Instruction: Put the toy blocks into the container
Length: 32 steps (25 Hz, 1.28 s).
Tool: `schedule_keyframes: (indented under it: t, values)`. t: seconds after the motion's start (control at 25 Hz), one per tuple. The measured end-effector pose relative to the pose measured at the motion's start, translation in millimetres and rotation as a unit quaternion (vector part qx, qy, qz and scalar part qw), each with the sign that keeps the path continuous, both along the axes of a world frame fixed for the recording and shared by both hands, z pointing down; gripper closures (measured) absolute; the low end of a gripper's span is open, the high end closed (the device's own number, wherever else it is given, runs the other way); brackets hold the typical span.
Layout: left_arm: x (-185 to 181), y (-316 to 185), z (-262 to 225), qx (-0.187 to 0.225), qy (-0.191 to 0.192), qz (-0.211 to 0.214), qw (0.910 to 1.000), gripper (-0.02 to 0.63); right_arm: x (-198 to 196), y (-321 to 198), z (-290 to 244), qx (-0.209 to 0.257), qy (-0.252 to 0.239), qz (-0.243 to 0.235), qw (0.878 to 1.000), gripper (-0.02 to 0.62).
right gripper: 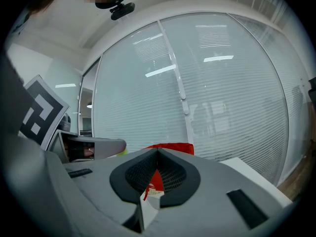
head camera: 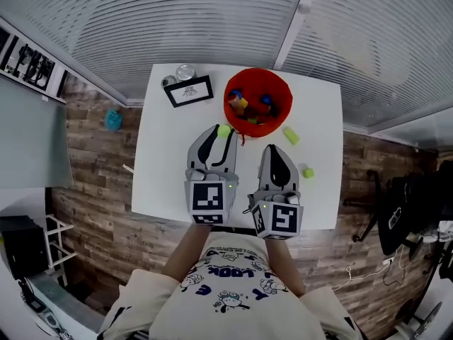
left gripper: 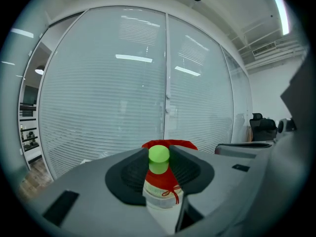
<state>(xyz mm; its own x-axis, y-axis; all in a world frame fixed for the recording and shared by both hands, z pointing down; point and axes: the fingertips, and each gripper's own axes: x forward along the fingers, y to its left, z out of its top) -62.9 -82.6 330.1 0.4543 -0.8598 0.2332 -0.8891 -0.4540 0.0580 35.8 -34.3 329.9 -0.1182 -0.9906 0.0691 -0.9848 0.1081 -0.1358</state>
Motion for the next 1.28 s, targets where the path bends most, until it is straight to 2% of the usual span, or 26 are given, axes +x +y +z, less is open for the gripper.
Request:
schedule_keyframes:
  t: [0.64,1.28]
  values:
    - [22,-18,-25,0.018,0.001,0.012,0.9998,0.446,15,-16,-17,0.013,-0.01,0.007,1.0,0.565]
    - [48,-45,-25,0.009,0.004,0.025,0.9996,0.446,45,-44,-23,0.011,-0.001,0.029,1.0,0.565]
